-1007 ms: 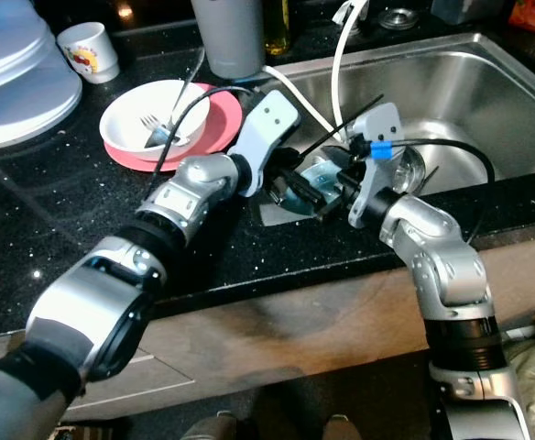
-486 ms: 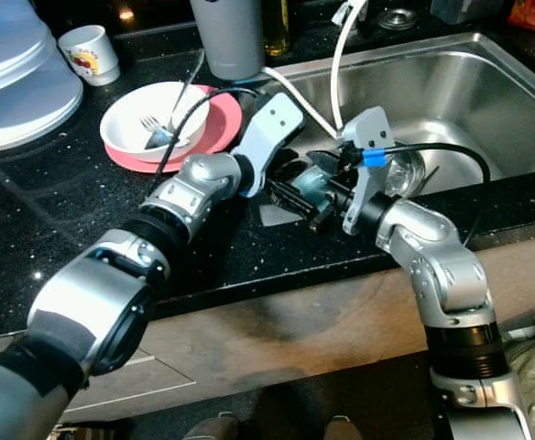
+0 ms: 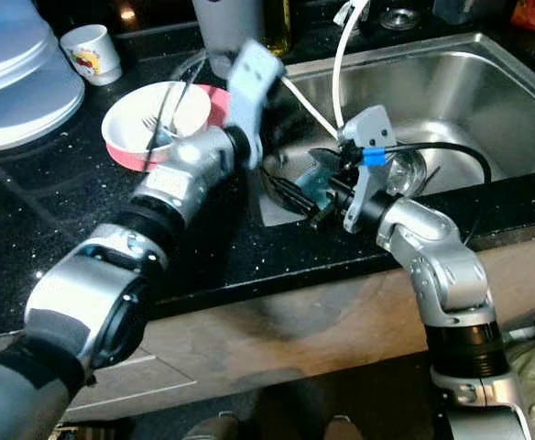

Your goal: Kitchen organization

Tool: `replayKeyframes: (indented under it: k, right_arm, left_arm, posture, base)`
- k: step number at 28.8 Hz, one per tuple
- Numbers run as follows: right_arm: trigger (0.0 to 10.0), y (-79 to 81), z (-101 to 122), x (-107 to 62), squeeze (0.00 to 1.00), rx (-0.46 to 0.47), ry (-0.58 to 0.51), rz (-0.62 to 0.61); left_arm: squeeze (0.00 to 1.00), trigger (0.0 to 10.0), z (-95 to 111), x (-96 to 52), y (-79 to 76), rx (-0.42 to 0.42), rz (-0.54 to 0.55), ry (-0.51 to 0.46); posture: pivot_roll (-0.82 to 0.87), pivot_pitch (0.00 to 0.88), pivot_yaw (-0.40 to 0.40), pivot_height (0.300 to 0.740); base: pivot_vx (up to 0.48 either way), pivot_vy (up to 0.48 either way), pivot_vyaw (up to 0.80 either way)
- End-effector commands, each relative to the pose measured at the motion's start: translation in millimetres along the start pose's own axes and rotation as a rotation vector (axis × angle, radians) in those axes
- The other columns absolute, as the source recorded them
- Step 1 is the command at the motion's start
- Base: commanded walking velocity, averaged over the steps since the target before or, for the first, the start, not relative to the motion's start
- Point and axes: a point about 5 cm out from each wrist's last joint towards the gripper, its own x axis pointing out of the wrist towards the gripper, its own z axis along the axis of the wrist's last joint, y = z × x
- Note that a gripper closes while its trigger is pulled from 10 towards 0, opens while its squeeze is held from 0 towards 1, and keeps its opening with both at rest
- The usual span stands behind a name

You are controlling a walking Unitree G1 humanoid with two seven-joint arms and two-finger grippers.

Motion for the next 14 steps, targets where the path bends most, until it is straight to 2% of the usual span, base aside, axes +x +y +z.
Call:
replayKeyframes:
  k: [1,2,6,7,8,9,10,11,12,13,14]
  right_arm:
    - [10.0,-1.1,1.0,1.9,0.0,-0.002,-0.012,-0.013]
    - [10.0,-1.5,0.9,2.5,0.0,-0.002,-0.013,-0.015]
    - [10.0,-2.4,0.8,3.7,0.0,-0.001,-0.014,-0.019]
    - [10.0,-2.8,1.1,4.8,0.0,0.0,-0.015,-0.021]
    - [10.0,-2.8,1.1,4.8,0.0,0.0,-0.015,-0.021]
    - [10.0,-3.2,1.8,6.3,0.0,-0.002,-0.018,-0.023]
    - [10.0,-3.9,2.9,8.2,0.0,-0.003,-0.022,-0.026]
    - [10.0,-3.9,2.9,8.2,0.0,-0.003,-0.022,-0.026]
    - [10.0,-4.3,3.1,8.6,0.0,-0.003,-0.023,-0.027]
    - [10.0,-4.5,2.9,9.4,0.0,-0.002,-0.022,-0.027]
    - [10.0,-4.5,2.9,9.4,0.0,-0.002,-0.022,-0.027]
  left_arm:
    - [0.35,10.0,0.1,-9.0,7.1,-0.01,0.018,-0.007]
    - [0.42,10.0,2.3,-11.6,9.5,-0.012,0.029,-0.004]
    - [0.37,10.0,3.5,-17.4,15.3,-0.003,0.059,0.022]
    - [0.27,10.0,4.5,-23.5,20.5,0.017,0.077,0.031]
    - [0.27,10.0,4.5,-23.5,20.5,0.017,0.077,0.031]
    - [0.0,10.0,6.4,-34.1,28.3,0.042,0.11,0.044]
    - [0.0,10.0,12.5,-55.5,42.8,0.045,0.191,0.075]
    - [0.0,10.0,12.5,-55.5,42.8,0.045,0.191,0.075]
    - [0.0,10.0,17.0,-63.3,45.8,0.037,0.204,0.074]
    - [0.0,10.0,27.1,-74.3,53.7,0.05,0.278,0.04]
    - [0.0,10.0,27.1,-74.3,53.7,0.05,0.278,0.04]
  posture:
    - [0.03,0.125,0.081,0.74]
    - [0.03,0.125,0.079,0.74]
    - [0.03,0.124,0.072,0.74]
    - [0.03,0.125,0.065,0.74]
    - [0.03,0.125,0.065,0.74]
    - [0.03,0.127,0.057,0.74]
    - [0.03,0.129,0.048,0.74]
    - [0.03,0.129,0.048,0.74]
    - [0.03,0.132,0.042,0.74]
    - [0.03,0.133,0.037,0.74]
    - [0.03,0.133,0.037,0.74]
  base:
    - [0.0,0.0,0.0]
    - [0.0,0.0,0.0]
    - [0.0,0.0,0.0]
    - [0.0,0.0,0.0]
    - [0.0,0.0,0.0]
    - [0.0,0.0,0.0]
    - [0.0,0.0,0.0]
    - [0.0,0.0,0.0]
    - [0.0,0.0,0.0]
    - [0.0,0.0,0.0]
    - [0.0,0.0,0.0]
